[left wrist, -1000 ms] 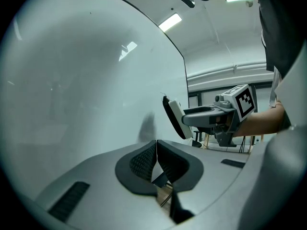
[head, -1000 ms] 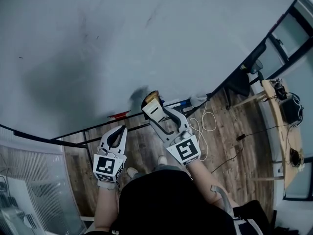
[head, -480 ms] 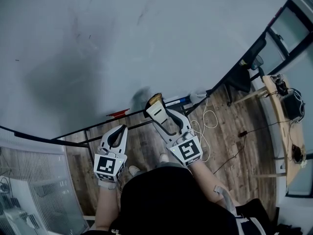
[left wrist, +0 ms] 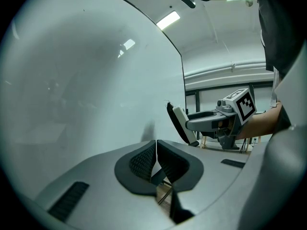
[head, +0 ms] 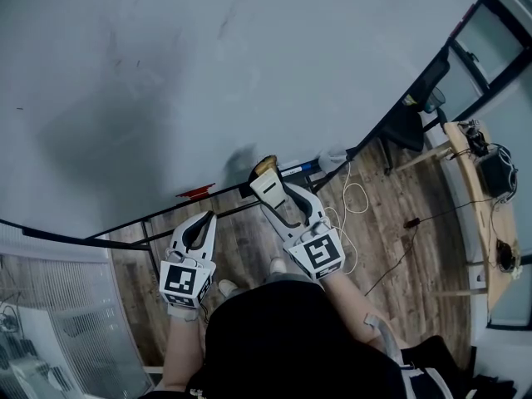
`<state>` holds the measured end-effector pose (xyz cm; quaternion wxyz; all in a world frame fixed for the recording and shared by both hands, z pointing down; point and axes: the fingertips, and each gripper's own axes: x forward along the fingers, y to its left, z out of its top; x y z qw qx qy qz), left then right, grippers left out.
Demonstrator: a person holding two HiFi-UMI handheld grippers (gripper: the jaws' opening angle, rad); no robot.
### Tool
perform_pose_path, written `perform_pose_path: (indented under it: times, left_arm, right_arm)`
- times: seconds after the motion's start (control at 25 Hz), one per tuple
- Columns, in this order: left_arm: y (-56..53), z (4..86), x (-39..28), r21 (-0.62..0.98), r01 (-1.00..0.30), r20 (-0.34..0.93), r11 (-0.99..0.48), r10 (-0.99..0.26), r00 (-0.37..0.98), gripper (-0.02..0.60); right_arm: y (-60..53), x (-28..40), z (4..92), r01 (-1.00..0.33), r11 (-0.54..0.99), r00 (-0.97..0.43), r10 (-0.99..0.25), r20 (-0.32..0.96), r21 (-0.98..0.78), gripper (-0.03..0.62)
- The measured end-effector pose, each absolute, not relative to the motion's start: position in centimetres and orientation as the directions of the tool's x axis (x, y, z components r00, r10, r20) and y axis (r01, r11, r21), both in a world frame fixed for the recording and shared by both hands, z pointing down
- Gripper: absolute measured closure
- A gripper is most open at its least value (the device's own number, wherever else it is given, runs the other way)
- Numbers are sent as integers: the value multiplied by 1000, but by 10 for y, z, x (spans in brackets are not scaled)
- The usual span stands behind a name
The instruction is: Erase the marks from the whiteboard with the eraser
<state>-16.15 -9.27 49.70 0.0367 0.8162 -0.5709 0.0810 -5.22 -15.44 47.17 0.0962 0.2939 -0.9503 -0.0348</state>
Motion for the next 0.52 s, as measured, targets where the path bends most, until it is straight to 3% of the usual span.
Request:
perform_pose_path:
  times: [0.52]
  left_arm:
    - [-95,498,-161,-34,-939,180,-343,-926,332,561]
  right_arm:
    - [-157,-50,472,-563,818,-804,-575,153,118,352]
